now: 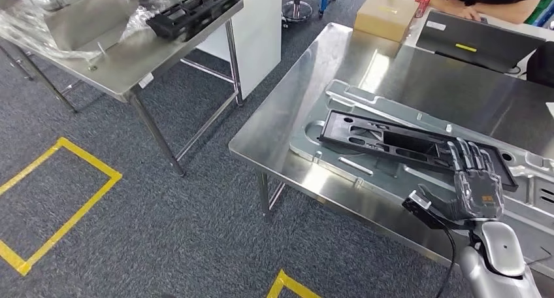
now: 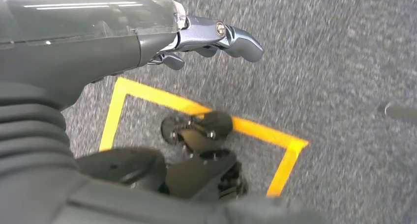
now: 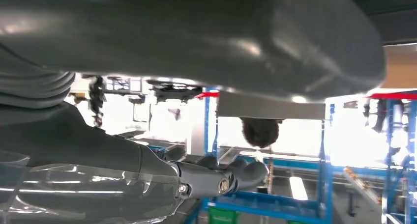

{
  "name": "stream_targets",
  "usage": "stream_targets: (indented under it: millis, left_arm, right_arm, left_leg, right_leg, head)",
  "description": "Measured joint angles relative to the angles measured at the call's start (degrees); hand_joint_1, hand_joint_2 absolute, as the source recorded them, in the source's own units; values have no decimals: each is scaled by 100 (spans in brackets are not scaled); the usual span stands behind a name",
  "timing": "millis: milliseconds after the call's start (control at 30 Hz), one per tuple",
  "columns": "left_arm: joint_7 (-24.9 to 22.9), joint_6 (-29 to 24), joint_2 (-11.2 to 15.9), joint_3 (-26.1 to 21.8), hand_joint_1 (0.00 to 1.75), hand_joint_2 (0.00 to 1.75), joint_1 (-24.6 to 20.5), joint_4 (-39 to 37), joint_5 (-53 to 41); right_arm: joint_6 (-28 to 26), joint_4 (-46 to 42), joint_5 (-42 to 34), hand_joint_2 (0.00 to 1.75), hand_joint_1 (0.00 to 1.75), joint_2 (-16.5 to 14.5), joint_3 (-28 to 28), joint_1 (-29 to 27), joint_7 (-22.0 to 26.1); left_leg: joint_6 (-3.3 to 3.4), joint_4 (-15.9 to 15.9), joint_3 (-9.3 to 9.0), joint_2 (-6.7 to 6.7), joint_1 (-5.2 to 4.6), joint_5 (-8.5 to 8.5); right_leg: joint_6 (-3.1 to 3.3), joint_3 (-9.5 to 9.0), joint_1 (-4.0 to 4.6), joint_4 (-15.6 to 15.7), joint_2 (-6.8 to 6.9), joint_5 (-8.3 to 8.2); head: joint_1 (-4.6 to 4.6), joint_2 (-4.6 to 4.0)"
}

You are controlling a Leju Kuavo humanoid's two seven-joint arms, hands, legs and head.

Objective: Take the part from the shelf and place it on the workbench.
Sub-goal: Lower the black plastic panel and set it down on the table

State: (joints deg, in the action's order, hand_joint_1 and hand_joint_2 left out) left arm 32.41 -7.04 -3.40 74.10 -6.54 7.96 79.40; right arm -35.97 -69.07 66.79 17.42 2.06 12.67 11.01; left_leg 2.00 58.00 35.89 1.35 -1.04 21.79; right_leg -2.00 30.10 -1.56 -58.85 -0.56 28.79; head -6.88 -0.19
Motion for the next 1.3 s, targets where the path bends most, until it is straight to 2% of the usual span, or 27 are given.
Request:
stream_targets:
  millis: [67, 100, 167, 233, 267, 300, 333, 367, 433, 500, 567, 600, 667, 733, 767, 800, 833, 867, 900, 967, 1000, 1067, 1133, 1167, 1233, 1267, 1300]
  left_arm:
    - [-28, 7, -2, 8, 0, 0, 0, 0, -21]
    - [-40, 8, -2, 11, 0, 0, -3, 0, -24]
    - [-65, 7, -5, 19, 0, 0, -21, 0, -33]
    - [-92, 7, -9, 29, 0, 0, -50, 1, -40]
    - [-103, 7, -10, 34, 0, 0, -62, 1, -40]
    - [-111, 7, -11, 38, 0, 0, -69, 2, -39]
    - [-117, 6, -12, 40, 0, 0, -72, 2, -37]
    - [-121, 4, -12, 41, 0, 0, -75, 2, -32]
    - [-125, -5, -9, 41, 0, 0, -87, 2, -21]
    - [-126, -11, -5, 42, 0, 0, -93, 2, -18]
    - [-143, -4, -7, 46, 0, 0, -79, 2, -25]
    - [-157, 3, -8, 50, 0, 0, -73, 3, -31]
    - [-184, 17, -10, 56, 0, 0, -70, 5, -43]
    - [-196, 25, -12, 56, 0, 0, -70, 7, -51]
    - [-198, 27, -15, 56, 0, 0, -68, 8, -55]
    - [-198, 29, -20, 56, 0, 0, -66, 8, -59]
    - [-197, 29, -24, 56, 0, 0, -64, 9, -60]
    - [-193, 31, -30, 56, 0, 0, -59, 10, -61]
    - [-188, 36, -35, 56, 0, 0, -54, 10, -62]
    - [-172, 48, -43, 57, 0, 0, -46, 11, -63]
    - [-161, 56, -43, 57, 0, 0, -38, 11, -62]
    - [-131, 63, -42, 57, 0, 0, -8, 11, -41]
    - [-100, 61, -39, 56, 0, 0, 37, 11, -10]
    - [-88, 56, -38, 56, 0, 0, 55, 11, 2]
    - [-73, 43, -38, 55, 0, 0, 75, 11, 23]
    - [-67, 37, -38, 55, 0, 0, 80, 11, 32]
    - [-62, 33, -38, 54, 0, 0, 83, 11, 38]
  right_arm:
    - [10, -92, -53, 0, 0, 14, 77, -87, 10]
    - [23, -128, -91, 0, 0, 21, 112, -123, 23]
    - [72, -182, -216, 0, 0, 68, 187, -175, 93]
    - [114, -202, -357, 0, 0, 139, 259, -191, 202]
    - [126, -198, -412, 0, 0, 169, 285, -183, 249]
    - [134, -187, -456, 0, 0, 195, 303, -171, 291]
    - [140, -167, -487, 0, 0, 215, 313, -151, 324]
    - [141, -134, -507, 0, 0, 232, 318, -118, 355]
    - [120, -42, -522, 0, 0, 269, 324, -24, 401]
    - [80, 50, -519, 0, 0, 296, 340, 53, 412]
    - [40, 118, -500, 0, 0, 303, 353, 68, 388]
    - [22, 143, -486, 0, 0, 303, 359, 60, 368]
    - [-9, 181, -436, 0, 0, 301, 379, 42, 321]
    - [-22, 213, -369, 0, 0, 291, 392, 18, 287]
    - [-23, 230, -336, 0, 0, 282, 392, 2, 273]
    - [-22, 248, -311, 0, 0, 272, 392, -11, 265]
    - [-22, 261, -290, 0, 0, 263, 392, -19, 258]
    - [-21, 270, -275, 0, 0, 257, 392, -22, 252]
    - [-22, 273, -261, 0, 0, 254, 392, -22, 248]
    - [-25, 253, -225, 0, 0, 249, 396, -48, 239]
    - [-26, 236, -207, 0, 0, 245, 401, -73, 237]
    - [-25, 198, -190, 0, 0, 228, 412, -141, 237]
    - [-20, 170, -201, 0, 0, 210, 415, -178, 255]
    - [-18, 157, -212, 0, 0, 204, 414, -192, 271]
    - [-14, 133, -241, 0, 0, 199, 413, -212, 310]
    - [-13, 126, -261, 0, 0, 199, 411, -224, 333]
    - [-13, 123, -285, 0, 0, 199, 407, -238, 361]
  left_leg:
    - [-77, 44, 56, 7, 1, -14]
    - [-117, 110, 103, -7, 8, 59]
    - [-197, 571, 273, -49, 42, 480]
    - [-267, 1330, 474, -79, 80, 992]
    - [-286, 1619, 517, -86, 96, 1125]
    - [-291, 1726, 475, -90, 107, 1137]
    - [-283, 1615, 327, -92, 113, 1050]
    - [-257, 1294, 76, -92, 112, 912]
    - [-173, 414, -515, -93, 83, 742]
    - [-112, -50, -786, -94, 40, 720]
    - [-54, -120, -763, -99, 33, 634]
    - [-10, -163, -742, -108, 39, 574]
    - [80, -230, -659, -125, 61, 434]
    - [118, -222, -521, -130, 45, 336]
    - [119, -208, -446, -130, 38, 291]
    - [116, -184, -365, -130, 34, 247]
    - [108, -150, -281, -130, 33, 209]
    - [97, -107, -202, -130, 33, 179]
    - [81, -54, -130, -130, 33, 157]
    - [35, 42, -24, -127, 18, 119]
    - [6, 70, 4, -124, 12, 96]
    - [-62, 76, 32, -116, 3, 41]
    - [-140, 202, 118, -108, 14, 196]
    - [-179, 410, 201, -106, 26, 417]
    - [-246, 1109, 405, -107, 76, 974]
    - [-271, 1456, 472, -108, 101, 1146]
    - [-290, 1673, 472, -109, 123, 1188]
  right_leg:
    - [113, 64, -12, 14, 2, -38]
    - [164, 104, -19, 14, 9, -78]
    - [241, 203, -26, 23, 27, -164]
    - [262, 316, -13, 18, 39, -245]
    - [261, 373, -5, 15, 46, -286]
    - [258, 426, 2, 11, 50, -326]
    - [252, 476, 11, 9, 52, -364]
    - [243, 517, 18, 8, 51, -402]
    - [203, 573, 28, 9, 50, -473]
    - [131, 591, 21, 28, 58, -549]
    - [49, 593, 10, 61, 69, -615]
    - [23, 614, 10, 40, 69, -573]
    - [1, 750, 15, -291, 66, -210]
    - [-10, 969, 19, -986, 60, 295]
    - [-23, 1033, 19, -1295, 59, 423]
    - [-34, 1022, 19, -1454, 59, 426]
    - [-41, 914, 16, -1417, 60, 323]
    - [-42, 705, 13, -1179, 62, 167]
    - [-33, 435, 12, -803, 63, 70]
    - [10, 11, 37, -154, 59, 41]
    - [39, -75, 54, 2, 57, 80]
    - [103, -53, 61, 47, 58, 40]
    - [179, 28, 31, 68, 73, -58]
    - [212, 89, 13, 76, 83, -119]
    - [244, 234, 8, 73, 93, -233]
    - [238, 308, 8, 69, 94, -289]
    - [226, 384, 7, 63, 95, -345]
  head:
    - [1, 0]
    - [1, 1]
    - [0, 1]
    - [0, 1]
    - [0, 1]
    - [0, 1]
    - [0, 2]
    - [0, 2]
    - [0, 1]
    - [0, 1]
    - [1, 1]
    - [1, 1]
    - [2, 0]
    - [2, 0]
    - [2, -1]
    - [2, 0]
    - [2, 0]
    - [2, 1]
    - [2, 1]
    - [0, 1]
    - [-2, 1]
    - [-2, 1]
    - [-2, 1]
    - [-2, 0]
    - [-2, 1]
    - [-2, 1]
    - [-2, 1]
